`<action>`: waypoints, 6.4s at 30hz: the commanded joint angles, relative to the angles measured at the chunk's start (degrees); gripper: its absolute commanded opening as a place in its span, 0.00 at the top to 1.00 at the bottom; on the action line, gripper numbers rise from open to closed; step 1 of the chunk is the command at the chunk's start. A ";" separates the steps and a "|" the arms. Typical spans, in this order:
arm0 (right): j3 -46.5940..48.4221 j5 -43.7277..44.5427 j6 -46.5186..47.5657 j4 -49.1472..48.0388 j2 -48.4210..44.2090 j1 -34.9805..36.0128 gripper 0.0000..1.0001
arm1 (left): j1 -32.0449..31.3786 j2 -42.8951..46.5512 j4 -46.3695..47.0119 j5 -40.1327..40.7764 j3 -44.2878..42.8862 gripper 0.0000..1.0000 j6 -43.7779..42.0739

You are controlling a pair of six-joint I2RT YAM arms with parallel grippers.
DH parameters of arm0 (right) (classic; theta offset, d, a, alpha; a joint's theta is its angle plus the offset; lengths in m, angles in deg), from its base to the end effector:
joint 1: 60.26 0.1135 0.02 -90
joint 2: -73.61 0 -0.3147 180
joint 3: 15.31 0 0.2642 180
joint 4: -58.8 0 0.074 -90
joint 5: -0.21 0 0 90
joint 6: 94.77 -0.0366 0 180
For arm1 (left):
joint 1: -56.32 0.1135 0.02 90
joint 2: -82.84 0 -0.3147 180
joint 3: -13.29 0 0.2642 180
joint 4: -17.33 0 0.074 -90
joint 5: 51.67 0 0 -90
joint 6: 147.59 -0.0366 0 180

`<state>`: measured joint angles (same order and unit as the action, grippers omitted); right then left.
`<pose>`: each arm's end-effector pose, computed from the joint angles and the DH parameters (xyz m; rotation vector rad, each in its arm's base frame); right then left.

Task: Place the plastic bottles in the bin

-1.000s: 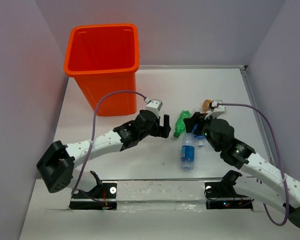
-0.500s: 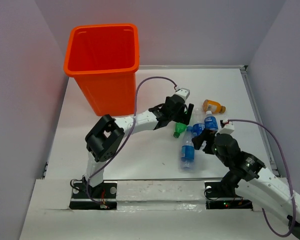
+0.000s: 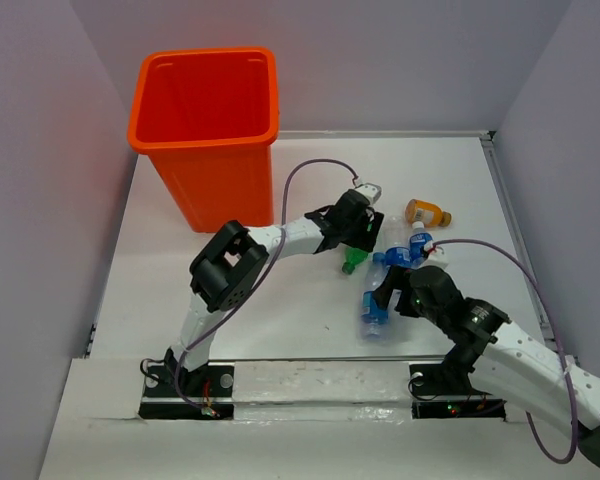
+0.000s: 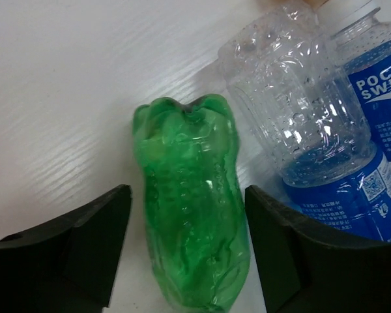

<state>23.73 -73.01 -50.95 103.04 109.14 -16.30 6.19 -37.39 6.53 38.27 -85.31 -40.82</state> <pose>0.0867 0.0689 0.2414 0.1993 2.2873 0.5051 0.3316 -0.3971 0.2287 0.6365 2.1222 -0.6719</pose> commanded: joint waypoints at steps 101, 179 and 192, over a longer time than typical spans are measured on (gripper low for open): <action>99.38 -15.66 41.42 -35.94 69.31 0.07 0.02 | 28.61 81.30 -0.85 -30.63 51.46 0.01 9.05; 15.57 -5.08 18.40 -12.48 33.80 -35.18 0.04 | -7.18 36.87 13.67 10.86 31.41 0.35 12.32; 12.50 -20.81 18.93 -13.71 35.31 -35.18 0.34 | -6.04 59.48 6.73 20.44 28.97 0.35 6.78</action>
<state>37.17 -87.04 -32.59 91.34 145.90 -51.29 -0.82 17.39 14.58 53.35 -52.68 -30.72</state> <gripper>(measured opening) 0.710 0.701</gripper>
